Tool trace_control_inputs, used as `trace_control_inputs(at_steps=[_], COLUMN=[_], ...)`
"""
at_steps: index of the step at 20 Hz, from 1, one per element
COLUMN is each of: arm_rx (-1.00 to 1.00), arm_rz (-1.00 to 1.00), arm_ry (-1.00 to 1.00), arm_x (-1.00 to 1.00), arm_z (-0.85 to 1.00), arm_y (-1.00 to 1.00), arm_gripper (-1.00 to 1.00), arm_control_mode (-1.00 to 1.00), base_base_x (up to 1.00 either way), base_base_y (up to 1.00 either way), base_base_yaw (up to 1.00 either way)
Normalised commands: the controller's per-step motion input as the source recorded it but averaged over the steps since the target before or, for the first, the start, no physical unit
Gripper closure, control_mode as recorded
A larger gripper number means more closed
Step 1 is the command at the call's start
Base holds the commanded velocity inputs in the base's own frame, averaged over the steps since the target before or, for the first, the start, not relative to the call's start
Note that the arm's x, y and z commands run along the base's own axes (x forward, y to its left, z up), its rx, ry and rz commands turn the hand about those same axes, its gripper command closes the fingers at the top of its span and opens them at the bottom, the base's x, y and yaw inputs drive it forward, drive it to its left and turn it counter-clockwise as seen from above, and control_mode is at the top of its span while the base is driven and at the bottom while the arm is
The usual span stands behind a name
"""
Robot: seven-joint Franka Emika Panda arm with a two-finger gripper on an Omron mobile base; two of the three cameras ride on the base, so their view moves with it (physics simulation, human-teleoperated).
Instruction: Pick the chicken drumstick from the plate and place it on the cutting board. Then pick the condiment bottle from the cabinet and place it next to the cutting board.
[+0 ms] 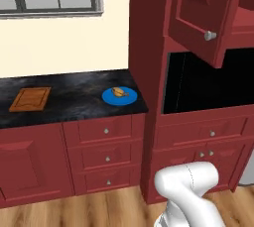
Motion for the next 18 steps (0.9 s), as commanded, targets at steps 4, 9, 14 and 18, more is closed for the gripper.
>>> trace_control_inputs(at_steps=[4, 9, 14, 18], arm_rx=[0.0, 0.0, 0.0, 0.0], arm_rz=[0.0, 0.0, 0.0, 0.0], arm_ry=[0.0, 0.0, 0.0, 0.0], arm_x=[0.0, 0.0, 0.0, 0.0], arm_z=[0.0, 0.0, 0.0, 0.0], arm_y=[0.0, 0.0, 0.0, 0.0], arm_gripper=[1.0, 1.0, 1.0, 1.0], arm_control_mode=[1.0, 1.0, 1.0, 1.0], base_base_x=[0.0, 0.0, 0.0, 0.0], base_base_y=[0.64, 0.62, 0.6, 0.58], base_base_yaw=[0.0, 0.0, 0.0, 0.0])
